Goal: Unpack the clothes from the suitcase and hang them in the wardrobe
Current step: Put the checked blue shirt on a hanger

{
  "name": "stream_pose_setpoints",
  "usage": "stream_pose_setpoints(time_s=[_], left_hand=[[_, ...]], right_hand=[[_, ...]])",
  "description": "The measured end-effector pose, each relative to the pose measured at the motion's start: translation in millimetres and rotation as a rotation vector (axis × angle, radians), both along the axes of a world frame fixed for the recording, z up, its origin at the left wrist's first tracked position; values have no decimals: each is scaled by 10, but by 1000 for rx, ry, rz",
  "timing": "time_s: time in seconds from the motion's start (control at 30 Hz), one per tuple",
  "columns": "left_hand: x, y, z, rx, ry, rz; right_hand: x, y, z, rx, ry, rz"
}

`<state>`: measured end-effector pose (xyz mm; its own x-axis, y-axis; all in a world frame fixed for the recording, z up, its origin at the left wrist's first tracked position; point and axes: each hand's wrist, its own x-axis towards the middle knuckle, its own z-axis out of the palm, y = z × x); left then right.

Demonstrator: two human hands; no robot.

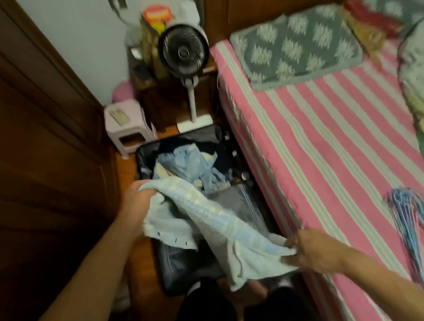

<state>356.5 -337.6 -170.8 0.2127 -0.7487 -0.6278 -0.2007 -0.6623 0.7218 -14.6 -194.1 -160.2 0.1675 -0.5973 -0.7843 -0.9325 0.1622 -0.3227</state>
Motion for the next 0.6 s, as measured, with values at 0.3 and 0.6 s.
stream_pose_setpoints(time_s=[0.3, 0.6], left_hand=[[56, 647, 1654, -146, -214, 18], [-1056, 797, 725, -70, -280, 122]], right_hand=[[-444, -715, 1121, -427, -447, -656], [-414, -918, -274, -86, -805, -1029]])
